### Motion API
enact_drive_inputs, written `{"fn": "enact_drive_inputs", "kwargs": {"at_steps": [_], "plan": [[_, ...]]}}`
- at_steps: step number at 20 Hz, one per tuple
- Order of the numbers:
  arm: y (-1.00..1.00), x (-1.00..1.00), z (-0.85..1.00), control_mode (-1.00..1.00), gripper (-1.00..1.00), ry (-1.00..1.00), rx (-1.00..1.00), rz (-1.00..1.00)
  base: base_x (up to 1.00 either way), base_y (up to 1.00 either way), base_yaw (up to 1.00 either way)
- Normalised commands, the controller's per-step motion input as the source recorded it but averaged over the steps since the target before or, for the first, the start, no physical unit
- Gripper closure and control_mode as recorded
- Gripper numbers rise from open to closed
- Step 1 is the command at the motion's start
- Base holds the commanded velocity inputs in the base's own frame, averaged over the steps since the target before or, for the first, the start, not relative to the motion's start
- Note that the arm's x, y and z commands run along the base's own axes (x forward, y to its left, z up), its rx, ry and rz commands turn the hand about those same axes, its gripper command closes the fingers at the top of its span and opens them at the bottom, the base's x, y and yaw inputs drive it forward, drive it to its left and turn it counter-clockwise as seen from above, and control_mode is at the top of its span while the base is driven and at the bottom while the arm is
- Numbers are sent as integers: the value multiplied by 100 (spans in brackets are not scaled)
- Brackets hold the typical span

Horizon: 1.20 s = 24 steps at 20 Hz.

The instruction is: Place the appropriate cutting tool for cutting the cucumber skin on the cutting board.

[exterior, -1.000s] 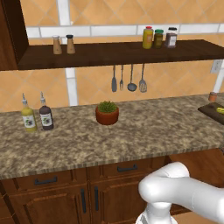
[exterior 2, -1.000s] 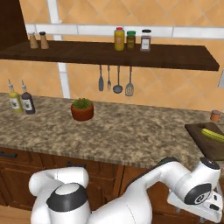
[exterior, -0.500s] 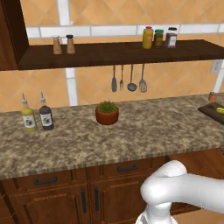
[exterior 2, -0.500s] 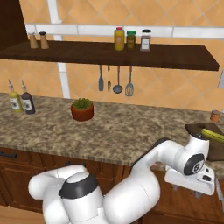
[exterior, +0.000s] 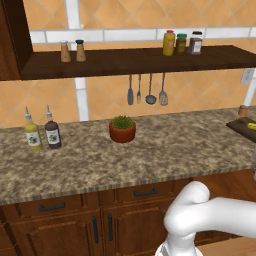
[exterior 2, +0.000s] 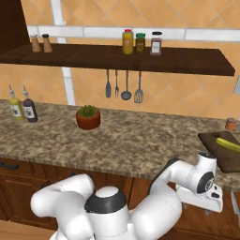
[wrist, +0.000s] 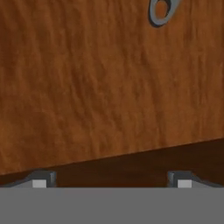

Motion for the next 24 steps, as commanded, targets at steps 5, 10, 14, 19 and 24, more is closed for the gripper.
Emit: {"fn": "enact_drive_inputs", "kwargs": {"at_steps": [5,10,14,19,24], "plan": [[-24,0,-82,-100,-100,3,0,3,0,0,0],[-25,-43,-39,-100,-100,5,2,0,0,0,0],[-16,-65,-10,-100,-100,11,2,0,0,0,0],[-15,-70,-15,-100,-100,11,1,0,0,0,0],[-20,-77,-9,-100,-100,9,2,0,0,0,0]]}}
